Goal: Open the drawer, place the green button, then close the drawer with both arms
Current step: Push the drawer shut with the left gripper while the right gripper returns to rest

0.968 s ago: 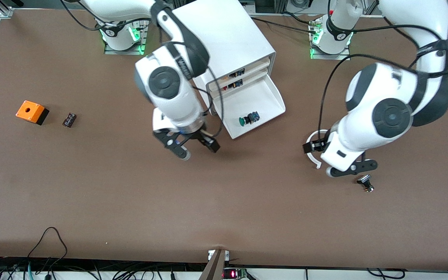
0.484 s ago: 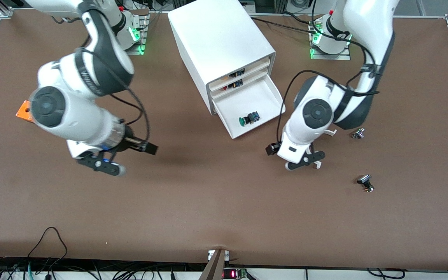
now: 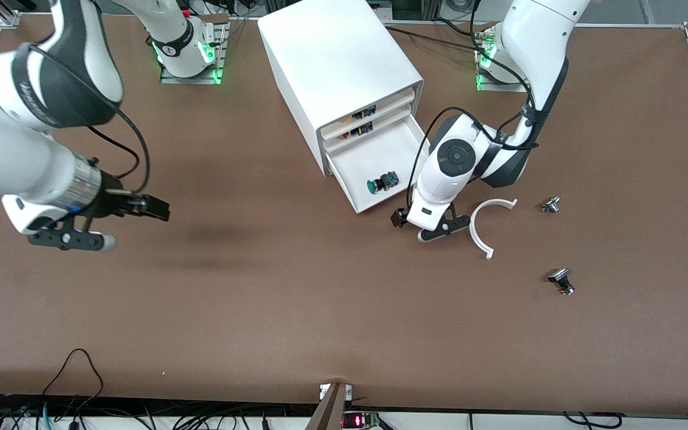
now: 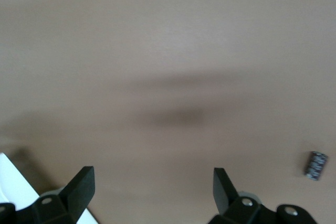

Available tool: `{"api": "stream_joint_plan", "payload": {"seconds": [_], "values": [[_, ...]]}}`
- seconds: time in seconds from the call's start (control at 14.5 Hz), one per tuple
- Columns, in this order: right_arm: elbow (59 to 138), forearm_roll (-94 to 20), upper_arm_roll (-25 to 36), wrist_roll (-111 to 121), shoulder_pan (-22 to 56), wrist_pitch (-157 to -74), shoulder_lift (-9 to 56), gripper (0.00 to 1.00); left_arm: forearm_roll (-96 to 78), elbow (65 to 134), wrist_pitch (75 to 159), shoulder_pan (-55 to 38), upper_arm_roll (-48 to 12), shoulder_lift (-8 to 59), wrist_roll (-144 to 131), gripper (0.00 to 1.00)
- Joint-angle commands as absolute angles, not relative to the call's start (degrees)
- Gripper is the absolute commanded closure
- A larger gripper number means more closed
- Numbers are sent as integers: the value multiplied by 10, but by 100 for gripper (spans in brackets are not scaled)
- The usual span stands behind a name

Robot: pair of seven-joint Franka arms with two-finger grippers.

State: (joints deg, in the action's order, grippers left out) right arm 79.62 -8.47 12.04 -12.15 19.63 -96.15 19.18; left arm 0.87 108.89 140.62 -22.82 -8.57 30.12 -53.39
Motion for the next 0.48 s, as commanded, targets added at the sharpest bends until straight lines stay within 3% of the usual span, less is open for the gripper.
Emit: {"api": "stream_joint_plan", "payload": {"seconds": [0.0, 0.41], "values": [[866, -45, 124, -100, 202, -967, 122, 0, 26, 1136, 1415, -232, -108, 264, -574, 0], [885, -10, 116, -89, 176, -930, 62, 0, 19, 1172, 1408, -227, -153, 250, -580, 0]]}}
